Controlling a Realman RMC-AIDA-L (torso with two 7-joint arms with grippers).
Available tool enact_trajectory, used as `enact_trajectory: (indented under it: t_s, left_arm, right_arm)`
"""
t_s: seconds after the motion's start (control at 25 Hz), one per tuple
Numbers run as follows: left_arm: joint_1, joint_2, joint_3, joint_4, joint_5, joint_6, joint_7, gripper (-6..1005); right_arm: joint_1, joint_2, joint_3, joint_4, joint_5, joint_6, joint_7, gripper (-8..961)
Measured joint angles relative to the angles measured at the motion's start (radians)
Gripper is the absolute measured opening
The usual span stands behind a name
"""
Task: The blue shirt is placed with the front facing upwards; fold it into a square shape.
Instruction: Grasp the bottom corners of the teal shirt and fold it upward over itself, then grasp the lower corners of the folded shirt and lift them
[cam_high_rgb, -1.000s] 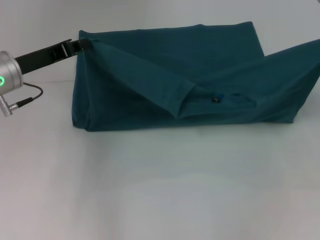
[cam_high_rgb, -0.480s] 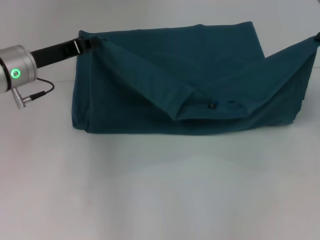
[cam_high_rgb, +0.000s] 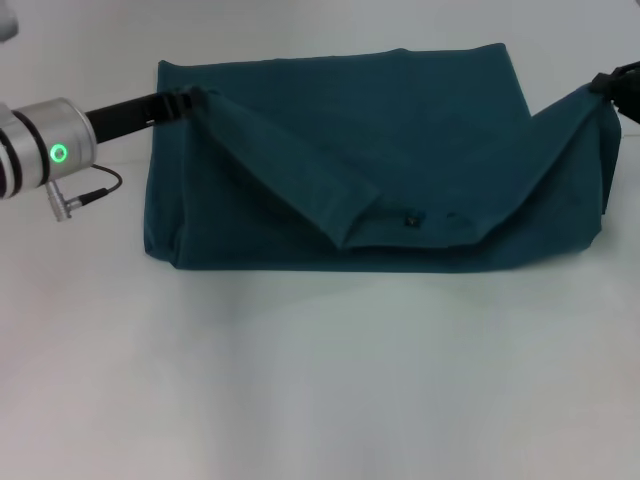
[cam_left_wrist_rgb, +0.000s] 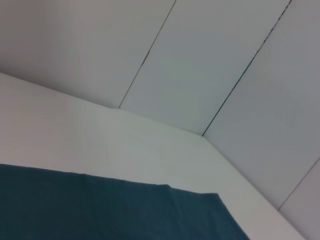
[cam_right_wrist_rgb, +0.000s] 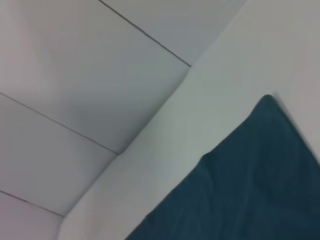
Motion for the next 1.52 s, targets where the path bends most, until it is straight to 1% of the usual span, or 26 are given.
enact_trajectory:
  t_s: [0.2,0.32,0.44,0.52,0.64,0.72,0.84,0.88,1.04,1.08,1.16,1.24,1.32,1.44,1.52]
  left_arm:
    - [-0.004,-0.02,0.038,0.0,0.002,-0.051,0.006,88]
    - [-0.002,-0.032,0.04,-0.01,0.003,-0.077,0.011,90]
    - [-0.001,-0.034,0.04,-0.013,0.003,-0.091,0.02,92]
    - [0.0,-0.031,0.043,-0.013,0.005,-0.099,0.021,94]
    - [0.006,-0.02,0.065,-0.013,0.008,-0.102,0.018,207]
    - [0.017,-0.01,0.093,-0.015,0.008,-0.09,0.01,283]
    - [0.039,-0.005,0.126,-0.03,0.008,-0.068,-0.003,406]
    - [0.047,-0.006,0.132,-0.037,0.008,-0.062,-0.006,448]
    - [0.079,-0.012,0.16,-0.065,0.009,-0.035,-0.008,609]
    - [0.086,-0.012,0.173,-0.074,0.011,-0.023,-0.008,609]
    - [0.107,-0.01,0.21,-0.099,0.014,0.003,-0.008,608]
    - [0.129,-0.009,0.245,-0.128,0.027,0.012,-0.01,607]
    - [0.145,-0.014,0.269,-0.156,0.059,0.007,-0.018,606]
    - [0.149,-0.026,0.287,-0.164,0.163,-0.023,-0.074,604]
    - [0.139,-0.034,0.289,-0.16,0.251,-0.033,-0.137,603]
  right_arm:
    - [0.029,0.002,-0.025,0.045,-0.004,0.05,-0.043,196]
    - [0.038,0.001,-0.07,0.045,-0.005,0.055,-0.043,202]
    - [0.044,-0.01,-0.113,0.042,-0.006,0.055,-0.037,288]
    - [0.044,-0.021,-0.132,0.04,-0.006,0.055,-0.037,346]
    - [0.033,-0.035,-0.137,0.018,-0.007,0.025,-0.042,432]
    - [0.014,-0.038,-0.139,-0.019,-0.007,-0.017,-0.045,531]
    - [-0.031,-0.031,-0.145,-0.093,-0.007,-0.083,-0.051,679]
    - [-0.049,-0.028,-0.147,-0.118,-0.007,-0.106,-0.053,698]
    - [-0.103,-0.028,-0.148,-0.164,-0.007,-0.204,-0.091,776]
    - [-0.119,-0.029,-0.148,-0.181,-0.007,-0.24,-0.114,796]
    - [-0.156,-0.025,-0.149,-0.222,-0.007,-0.313,-0.161,796]
    - [-0.2,-0.017,-0.15,-0.262,-0.008,-0.36,-0.183,797]
    - [-0.243,-0.006,-0.146,-0.285,-0.008,-0.377,-0.185,797]
    - [-0.288,0.007,-0.131,-0.297,-0.004,-0.374,-0.189,796]
    - [-0.302,0.012,-0.117,-0.297,-0.003,-0.37,-0.197,796]
